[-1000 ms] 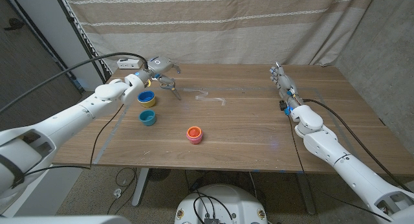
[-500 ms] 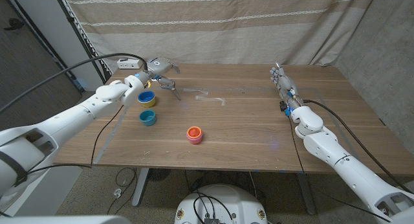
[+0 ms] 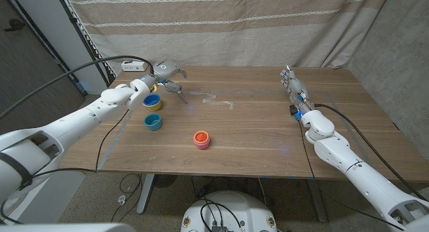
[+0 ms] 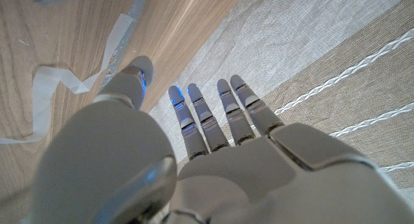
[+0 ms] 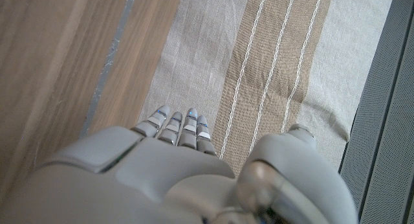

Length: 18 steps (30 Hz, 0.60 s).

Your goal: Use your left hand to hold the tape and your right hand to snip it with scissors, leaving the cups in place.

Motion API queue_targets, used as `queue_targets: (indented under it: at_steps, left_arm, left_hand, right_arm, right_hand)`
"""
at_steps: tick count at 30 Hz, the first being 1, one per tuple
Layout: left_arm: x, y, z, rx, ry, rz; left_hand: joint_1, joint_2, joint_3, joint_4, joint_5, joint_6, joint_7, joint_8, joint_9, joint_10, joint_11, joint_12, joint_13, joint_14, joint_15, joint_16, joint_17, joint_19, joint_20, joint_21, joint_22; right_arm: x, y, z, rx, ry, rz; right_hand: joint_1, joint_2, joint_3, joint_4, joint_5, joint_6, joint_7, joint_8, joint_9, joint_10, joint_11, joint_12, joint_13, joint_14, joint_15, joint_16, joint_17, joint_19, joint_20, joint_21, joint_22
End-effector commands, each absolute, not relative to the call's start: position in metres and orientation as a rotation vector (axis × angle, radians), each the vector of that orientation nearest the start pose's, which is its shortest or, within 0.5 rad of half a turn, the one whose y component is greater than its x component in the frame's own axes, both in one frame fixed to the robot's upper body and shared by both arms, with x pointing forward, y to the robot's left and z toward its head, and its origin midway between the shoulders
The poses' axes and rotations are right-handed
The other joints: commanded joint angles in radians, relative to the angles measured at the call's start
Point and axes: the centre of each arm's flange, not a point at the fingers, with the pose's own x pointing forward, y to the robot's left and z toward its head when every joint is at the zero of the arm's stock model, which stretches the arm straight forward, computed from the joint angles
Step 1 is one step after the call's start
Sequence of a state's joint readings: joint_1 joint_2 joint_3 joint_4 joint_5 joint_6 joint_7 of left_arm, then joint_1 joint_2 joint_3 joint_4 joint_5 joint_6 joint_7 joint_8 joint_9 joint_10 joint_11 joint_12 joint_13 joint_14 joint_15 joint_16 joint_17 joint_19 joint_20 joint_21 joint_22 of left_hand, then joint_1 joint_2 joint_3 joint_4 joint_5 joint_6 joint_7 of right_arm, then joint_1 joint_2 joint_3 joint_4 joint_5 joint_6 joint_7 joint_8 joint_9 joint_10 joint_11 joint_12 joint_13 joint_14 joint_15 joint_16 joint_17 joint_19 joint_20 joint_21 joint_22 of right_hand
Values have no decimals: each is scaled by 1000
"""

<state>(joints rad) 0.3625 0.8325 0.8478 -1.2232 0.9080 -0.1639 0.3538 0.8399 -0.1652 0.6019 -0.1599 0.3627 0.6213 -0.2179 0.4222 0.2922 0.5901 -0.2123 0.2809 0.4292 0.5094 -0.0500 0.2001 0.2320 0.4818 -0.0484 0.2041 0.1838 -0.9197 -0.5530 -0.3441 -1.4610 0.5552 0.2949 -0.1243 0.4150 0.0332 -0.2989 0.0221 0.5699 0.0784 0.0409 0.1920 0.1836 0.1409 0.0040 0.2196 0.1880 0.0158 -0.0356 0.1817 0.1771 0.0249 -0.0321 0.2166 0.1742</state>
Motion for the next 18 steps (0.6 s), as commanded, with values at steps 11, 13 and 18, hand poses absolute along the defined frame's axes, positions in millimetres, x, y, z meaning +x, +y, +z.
queue_targets:
  at_steps: [11, 13, 18]
  left_arm:
    - [674, 296, 87, 1950, -882, 203]
    - [675, 297, 86, 1949, -879, 204]
    - [677, 299, 86, 1950, -867, 212]
  left_hand:
    - [16, 5, -4, -1, 6, 6, 0, 8, 0, 7, 3, -2, 3, 2, -176, 0, 3, 2, -151, 3, 3]
    - [16, 5, -4, -1, 5, 6, 0, 8, 0, 8, 3, -2, 3, 2, -176, 0, 3, 2, -151, 3, 3]
    - [17, 4, -4, -1, 6, 6, 0, 9, -1, 8, 3, -2, 3, 2, -175, -1, 3, 1, -151, 3, 3]
  right_arm:
    - [624, -292, -20, 28, -660, 122]
    - [624, -292, -20, 28, -660, 120]
    - [623, -291, -18, 23, -665, 117]
  right_hand:
    - [9, 3, -3, -4, 5, 5, 5, 3, 2, 5, -1, 7, 4, 4, -33, 2, 2, -1, -21, -6, 6]
    - [9, 3, -3, -4, 5, 5, 4, 3, 2, 5, -2, 6, 4, 4, -33, 2, 2, 0, -21, -6, 6]
    - [9, 3, -4, -4, 5, 6, 4, 3, 2, 4, -4, 6, 4, 4, -33, 2, 2, 0, -22, -7, 6]
